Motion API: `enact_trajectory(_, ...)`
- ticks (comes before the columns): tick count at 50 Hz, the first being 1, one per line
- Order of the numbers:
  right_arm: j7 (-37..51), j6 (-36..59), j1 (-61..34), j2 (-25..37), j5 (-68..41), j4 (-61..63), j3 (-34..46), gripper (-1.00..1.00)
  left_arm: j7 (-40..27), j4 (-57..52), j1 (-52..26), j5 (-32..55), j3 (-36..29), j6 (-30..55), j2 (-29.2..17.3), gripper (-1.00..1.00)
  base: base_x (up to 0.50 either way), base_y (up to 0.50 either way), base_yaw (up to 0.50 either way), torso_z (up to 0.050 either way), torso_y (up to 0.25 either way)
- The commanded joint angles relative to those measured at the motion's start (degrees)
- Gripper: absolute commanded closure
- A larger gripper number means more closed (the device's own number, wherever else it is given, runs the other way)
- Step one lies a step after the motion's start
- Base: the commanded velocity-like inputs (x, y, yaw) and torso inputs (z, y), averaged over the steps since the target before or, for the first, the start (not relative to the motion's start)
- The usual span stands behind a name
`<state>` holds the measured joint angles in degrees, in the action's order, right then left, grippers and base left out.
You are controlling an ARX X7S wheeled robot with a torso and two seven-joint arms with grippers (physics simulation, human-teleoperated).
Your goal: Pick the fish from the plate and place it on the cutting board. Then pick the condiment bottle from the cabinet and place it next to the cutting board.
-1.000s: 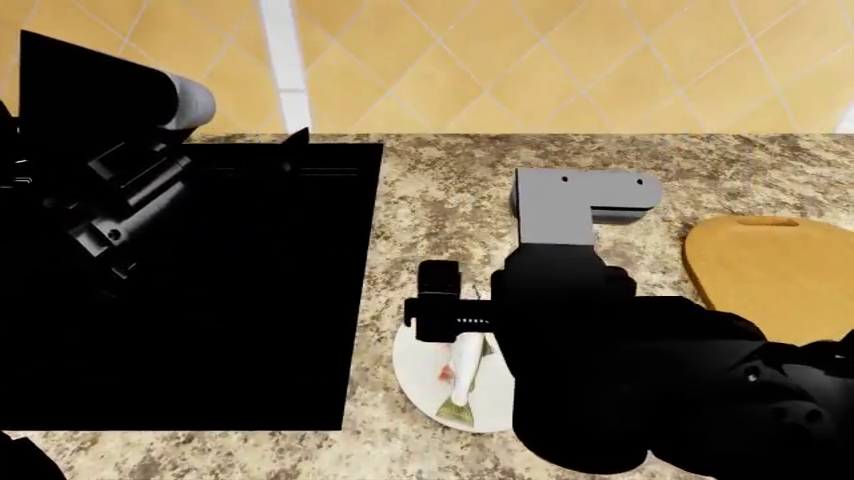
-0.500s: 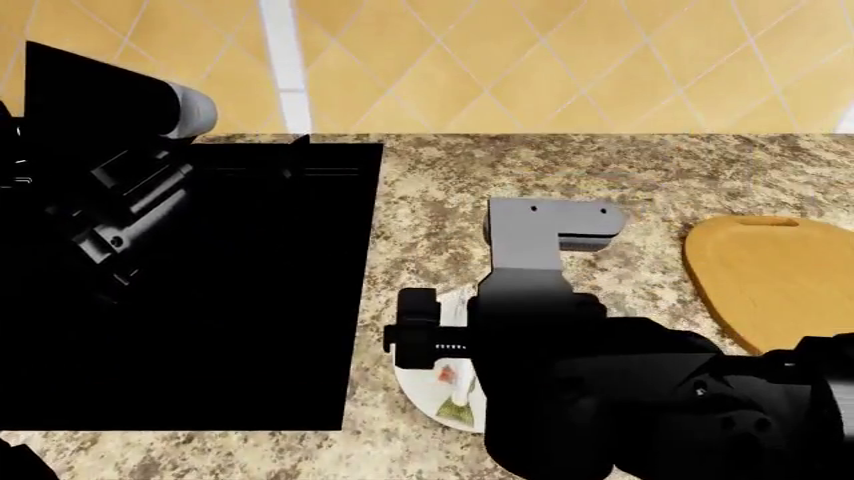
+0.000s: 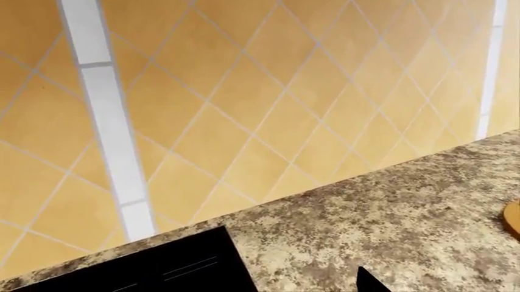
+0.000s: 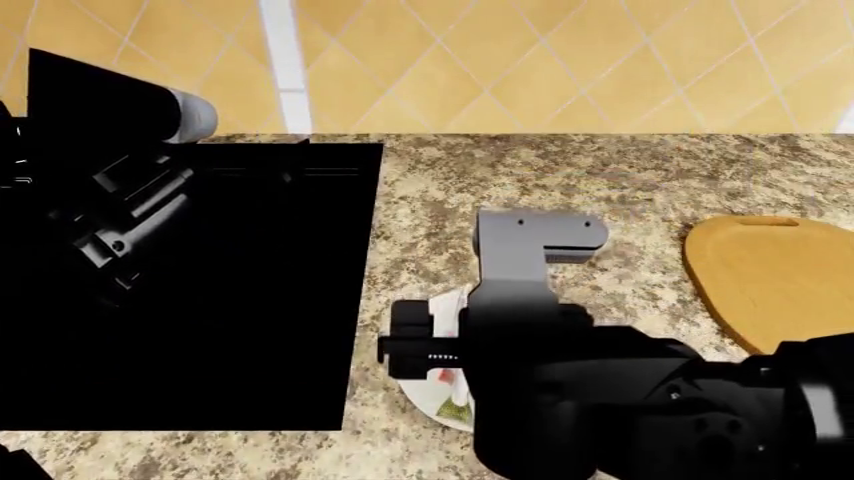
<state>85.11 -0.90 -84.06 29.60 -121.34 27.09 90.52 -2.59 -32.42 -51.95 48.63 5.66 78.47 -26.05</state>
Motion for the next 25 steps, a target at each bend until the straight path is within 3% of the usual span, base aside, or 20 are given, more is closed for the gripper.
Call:
enact_trajectory(1, -0.65, -0.42, 0.91, -0.28, 0.26, -0.39, 0.94, -1.00, -0.35, 0.06, 0.26, 0.53, -0.12, -0.29, -0.22, -1.00, 0.00, 0.00, 0.00, 0.000, 0.000)
enact_trajectory(25, -3.98, -0.14, 2.80, -0.82, 0.25, -4.03, 2.51, -1.00, -0.88, 0.80, 0.24, 1.26, -0.92, -1.15, -0.60, -1.00, 0.00, 0.00, 0.00, 0.000, 0.000)
